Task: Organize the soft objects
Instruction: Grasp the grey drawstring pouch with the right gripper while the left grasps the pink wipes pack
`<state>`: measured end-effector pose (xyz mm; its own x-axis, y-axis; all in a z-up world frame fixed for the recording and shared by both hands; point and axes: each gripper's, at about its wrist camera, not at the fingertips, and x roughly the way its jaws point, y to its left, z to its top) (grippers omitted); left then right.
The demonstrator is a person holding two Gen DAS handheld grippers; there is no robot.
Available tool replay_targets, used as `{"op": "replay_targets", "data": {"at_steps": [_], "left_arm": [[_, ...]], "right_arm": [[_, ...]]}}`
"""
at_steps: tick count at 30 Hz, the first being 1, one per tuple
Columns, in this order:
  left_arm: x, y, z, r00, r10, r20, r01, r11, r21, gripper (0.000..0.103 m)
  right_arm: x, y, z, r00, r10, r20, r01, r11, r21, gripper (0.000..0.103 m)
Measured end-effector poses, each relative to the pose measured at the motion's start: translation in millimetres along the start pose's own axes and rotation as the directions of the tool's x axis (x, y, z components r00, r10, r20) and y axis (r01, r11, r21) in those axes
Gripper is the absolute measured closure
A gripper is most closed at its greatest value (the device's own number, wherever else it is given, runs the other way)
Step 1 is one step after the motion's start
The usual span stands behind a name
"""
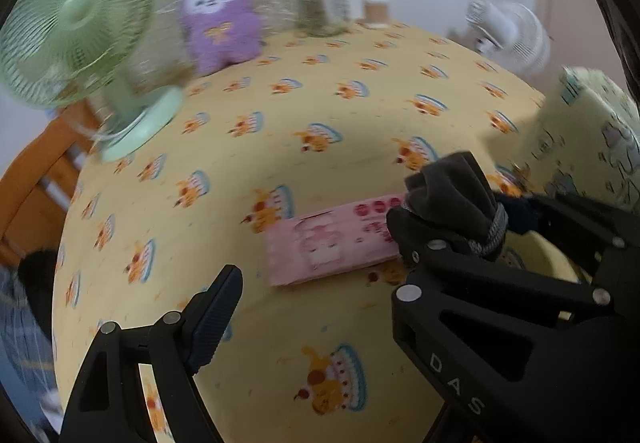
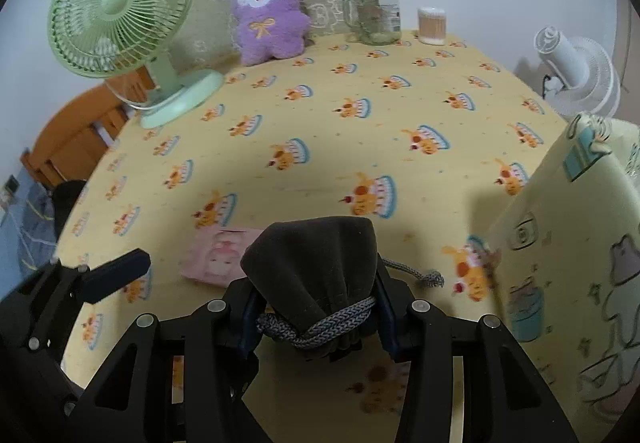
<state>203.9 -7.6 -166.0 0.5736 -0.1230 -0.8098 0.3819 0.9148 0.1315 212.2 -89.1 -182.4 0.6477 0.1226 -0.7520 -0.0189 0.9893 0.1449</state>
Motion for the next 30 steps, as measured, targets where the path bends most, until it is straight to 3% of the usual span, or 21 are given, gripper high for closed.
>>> {"op": "replay_targets", "data": {"at_steps": [4,9,14,16,19,22,28,30], "left_arm": [[5.0,-3.2,8.6,0.999,-0.025,-0.024,0.027,0.998,0.059,0.018],[13.7,-9.6,22.5,1.0,-0.02,0.013,0.017,0.986,0.166,0.018],[25.6,-11.7,29.8,0.997,-0.069,0.026,0.061,0.97,0.234,0.021],[26.0,-11.0,29.7,0.996,-0.09,0.025,0.082,0.97,0.229,0.027],[24.7,-9.4,28.7,0.989,-0.147,-0.003,0.145,0.968,0.204,0.046],[23.2,-10.4,29.0,0.988,-0.153,-0.03,0.156,0.971,0.181,0.05],[13.3,-10.2,16.0,0.996,-0.07,-0.059,0.075,0.992,0.097,0.054],[7.7,-6.7,6.0,0.997,-0.053,-0.061,0.055,0.998,0.029,0.054]], "right_arm": [[2.5,-7.8,2.6,1.0,-0.014,-0.012,0.015,0.999,0.036,0.053],[7.8,-17.1,8.9,1.0,-0.018,-0.014,0.019,0.996,0.091,0.053],[9.8,-23.4,9.6,0.998,-0.063,0.02,0.059,0.989,0.134,0.053],[10.5,-25.3,10.5,0.997,-0.073,0.021,0.069,0.987,0.146,0.053],[10.0,-25.1,10.4,0.997,-0.076,0.023,0.072,0.987,0.146,0.053],[10.2,-24.8,11.4,0.997,-0.075,0.013,0.072,0.987,0.146,0.053],[7.8,-21.1,7.8,0.998,-0.058,-0.023,0.06,0.99,0.13,0.052],[6.1,-16.0,3.8,0.999,-0.048,-0.025,0.05,0.994,0.101,0.052]]}}
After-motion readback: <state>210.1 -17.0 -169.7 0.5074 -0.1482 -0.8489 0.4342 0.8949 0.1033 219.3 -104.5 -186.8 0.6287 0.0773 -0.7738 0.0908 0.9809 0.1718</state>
